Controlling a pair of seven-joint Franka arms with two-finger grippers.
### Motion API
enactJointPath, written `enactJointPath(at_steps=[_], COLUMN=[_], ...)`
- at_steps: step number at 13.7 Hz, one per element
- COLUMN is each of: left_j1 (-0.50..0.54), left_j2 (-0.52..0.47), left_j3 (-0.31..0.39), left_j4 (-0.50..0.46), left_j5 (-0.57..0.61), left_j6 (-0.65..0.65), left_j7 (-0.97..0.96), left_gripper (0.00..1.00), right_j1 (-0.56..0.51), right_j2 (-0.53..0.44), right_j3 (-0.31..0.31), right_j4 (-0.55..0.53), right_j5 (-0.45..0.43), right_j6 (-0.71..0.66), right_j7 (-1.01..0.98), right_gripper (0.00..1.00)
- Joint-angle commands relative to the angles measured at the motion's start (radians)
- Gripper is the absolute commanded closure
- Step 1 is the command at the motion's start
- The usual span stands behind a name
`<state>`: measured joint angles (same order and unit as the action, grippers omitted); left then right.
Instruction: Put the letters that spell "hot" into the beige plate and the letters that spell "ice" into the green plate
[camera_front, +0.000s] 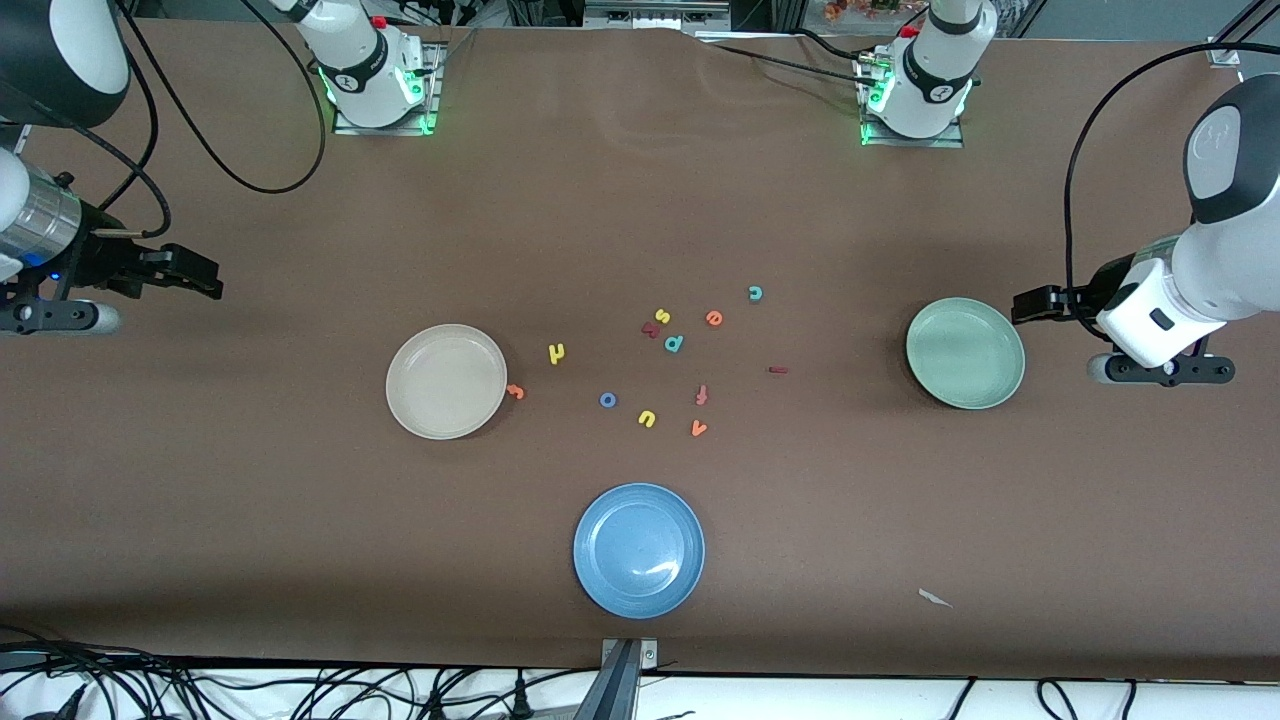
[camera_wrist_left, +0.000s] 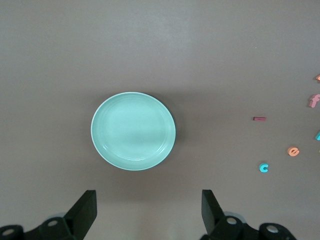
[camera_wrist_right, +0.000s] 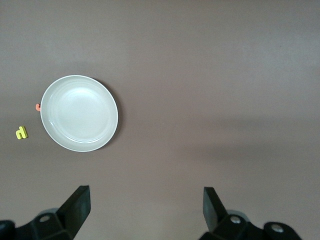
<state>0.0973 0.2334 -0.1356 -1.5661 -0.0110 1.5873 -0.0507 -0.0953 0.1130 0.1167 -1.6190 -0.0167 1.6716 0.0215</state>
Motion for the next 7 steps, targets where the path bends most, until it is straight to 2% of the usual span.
enactJointPath(at_steps=[1,7], left_j1=[-0.001,-0.001], left_j2=[-0.016,-0.017], left_j3=[-0.004,-0.004], left_j4=[-0.005,-0.006], left_j5=[0.023,0.023], left_j6=[0.006,0.005], left_j7=[0.025,0.025], left_gripper=[0.07,0.07], right_j1=[-0.003,-0.003], right_j2=[0.010,0.010], right_j3=[-0.002,0.000], right_j4=[0.030,0.031], right_j5=[0.018,0.017], right_j6=[-0.021,-0.023], right_j7=[-0.017,-0.011], right_gripper=[0.00,0.00])
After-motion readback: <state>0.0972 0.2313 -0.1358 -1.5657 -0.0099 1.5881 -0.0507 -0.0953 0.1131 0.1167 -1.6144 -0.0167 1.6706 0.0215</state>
